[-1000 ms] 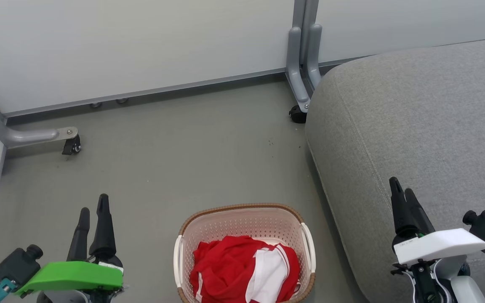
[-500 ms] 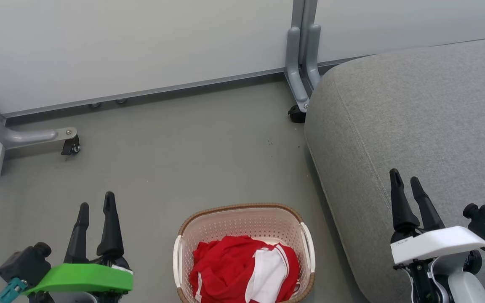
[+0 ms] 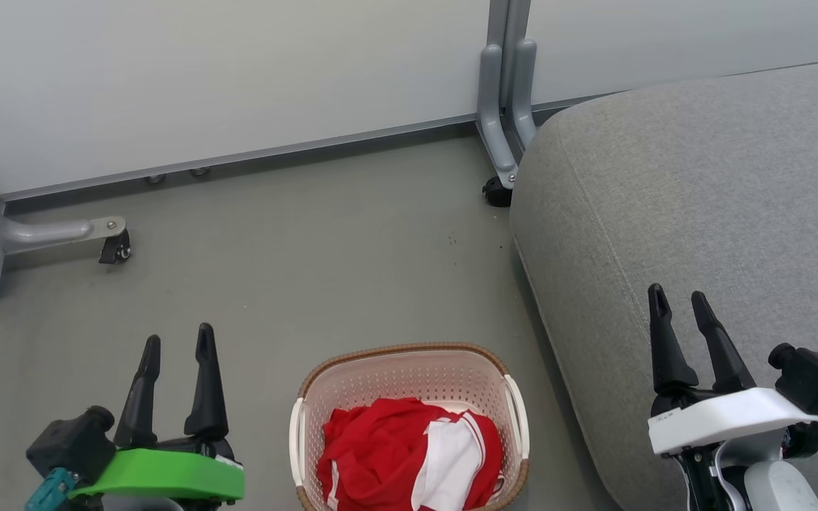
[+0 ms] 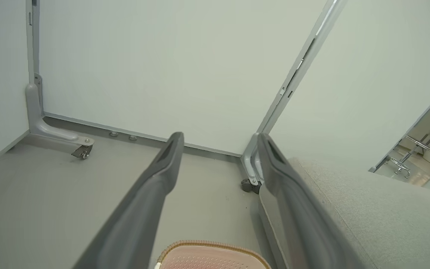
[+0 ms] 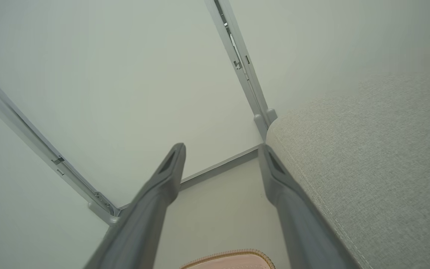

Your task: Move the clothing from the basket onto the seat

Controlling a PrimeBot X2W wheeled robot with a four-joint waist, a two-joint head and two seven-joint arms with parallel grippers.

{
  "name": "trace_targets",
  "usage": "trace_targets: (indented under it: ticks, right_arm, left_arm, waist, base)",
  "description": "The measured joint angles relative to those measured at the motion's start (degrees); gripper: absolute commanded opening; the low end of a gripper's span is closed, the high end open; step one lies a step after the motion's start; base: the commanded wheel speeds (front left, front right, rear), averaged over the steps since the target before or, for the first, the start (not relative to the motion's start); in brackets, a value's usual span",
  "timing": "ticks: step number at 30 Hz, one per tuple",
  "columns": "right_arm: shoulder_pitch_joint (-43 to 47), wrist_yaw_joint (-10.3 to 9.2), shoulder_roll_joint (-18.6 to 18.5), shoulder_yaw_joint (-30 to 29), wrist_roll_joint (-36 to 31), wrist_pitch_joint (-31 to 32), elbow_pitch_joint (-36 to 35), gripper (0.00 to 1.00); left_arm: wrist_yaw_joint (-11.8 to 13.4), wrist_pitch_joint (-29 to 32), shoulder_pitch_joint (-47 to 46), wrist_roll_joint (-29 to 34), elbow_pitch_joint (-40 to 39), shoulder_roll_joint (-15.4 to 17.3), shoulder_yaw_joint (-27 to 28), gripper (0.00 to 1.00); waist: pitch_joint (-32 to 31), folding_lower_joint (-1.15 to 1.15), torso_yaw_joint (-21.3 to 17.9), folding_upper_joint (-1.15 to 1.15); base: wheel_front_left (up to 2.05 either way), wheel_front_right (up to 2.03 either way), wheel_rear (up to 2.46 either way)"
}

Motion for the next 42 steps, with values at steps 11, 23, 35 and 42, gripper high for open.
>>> trace_targets:
  ticks: [11,23,35,42]
  right_arm:
    - [0.38,0.01,-0.05,0.59,-6.09,-1.57,-0.77,1.00]
    - [1.44,0.01,-0.11,2.52,-12.52,-3.05,-1.46,1.00]
    - [1.74,0.01,-0.16,2.88,-18.08,-4.44,-2.50,1.00]
    - [2.03,0.01,-0.20,3.15,-21.05,-5.13,-3.15,1.00]
  left_arm:
    - [-0.59,-1.46,1.03,6.44,-1.04,0.09,-1.43,1.00]
    - [-0.74,-3.02,2.44,10.83,-1.11,0.11,-1.10,1.00]
    - [0.19,-4.47,2.92,15.41,-2.41,0.12,-1.72,1.00]
    - [0.23,-5.19,3.48,17.90,-2.60,0.14,-1.85,1.00]
  waist:
    - [-0.50,0.00,-0.16,0.00]
    - [-1.13,0.00,-0.53,0.00]
    - [-0.93,0.00,-0.79,0.00]
    - [-0.99,0.00,-1.09,0.00]
  base:
    - [0.00,0.00,0.00]
    - [0.00,0.00,0.00]
    - [0.00,0.00,0.00]
    - [0.00,0.00,0.00]
